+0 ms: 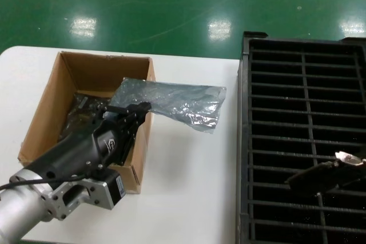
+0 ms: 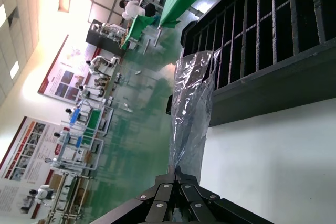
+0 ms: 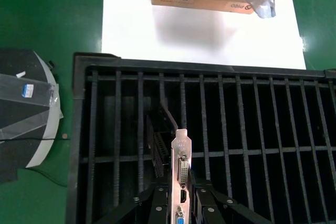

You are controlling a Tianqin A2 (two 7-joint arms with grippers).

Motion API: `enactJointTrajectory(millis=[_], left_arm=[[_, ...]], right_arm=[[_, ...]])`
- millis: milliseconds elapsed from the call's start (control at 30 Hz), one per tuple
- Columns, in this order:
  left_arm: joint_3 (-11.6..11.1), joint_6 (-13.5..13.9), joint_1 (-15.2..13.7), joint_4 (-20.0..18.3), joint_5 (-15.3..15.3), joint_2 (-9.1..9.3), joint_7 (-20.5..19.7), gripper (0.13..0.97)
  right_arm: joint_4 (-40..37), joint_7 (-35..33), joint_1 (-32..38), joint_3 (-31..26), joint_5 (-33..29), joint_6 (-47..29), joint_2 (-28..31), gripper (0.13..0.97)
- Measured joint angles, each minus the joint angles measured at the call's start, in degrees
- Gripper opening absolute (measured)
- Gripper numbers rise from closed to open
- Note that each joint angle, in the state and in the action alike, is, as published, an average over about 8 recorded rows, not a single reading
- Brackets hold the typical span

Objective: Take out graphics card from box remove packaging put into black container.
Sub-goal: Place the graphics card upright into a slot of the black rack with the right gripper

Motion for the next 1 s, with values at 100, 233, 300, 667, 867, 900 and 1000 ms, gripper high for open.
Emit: enactJointTrajectory(millis=[100, 233, 300, 667, 867, 900, 1000], left_arm=[[0.0, 0.0, 0.0, 0.0, 0.0, 0.0, 0.0, 0.14], [0.0, 0.0, 0.0, 0.0, 0.0, 0.0, 0.0, 0.14], [0.0, 0.0, 0.0, 0.0, 0.0, 0.0, 0.0, 0.139], [0.0, 0.0, 0.0, 0.0, 0.0, 0.0, 0.0, 0.139], [0.0, 0.0, 0.0, 0.0, 0.0, 0.0, 0.0, 0.139], [0.0, 0.0, 0.0, 0.0, 0.0, 0.0, 0.0, 0.139], [0.0, 0.0, 0.0, 0.0, 0.0, 0.0, 0.0, 0.139]], right_arm=[[-2.3, -1.4, -0.1, 0.4, -0.4, 0.0, -1.1, 0.187], [-5.4, -3.1, -0.3, 0.8, -1.0, 0.0, -2.9, 0.187], [-7.2, -4.1, -0.4, 1.1, -1.4, 0.0, -4.1, 0.187], [-15.0, -8.2, -1.2, 2.6, -4.5, 0.2, -10.0, 0.187], [-12.0, -5.4, -2.3, 2.7, -5.2, 0.1, -10.2, 0.187], [-11.4, -4.8, -2.4, 2.6, -5.2, 0.1, -10.0, 0.187], [-9.8, -3.5, -2.5, 2.1, -4.9, 0.0, -9.4, 0.187]])
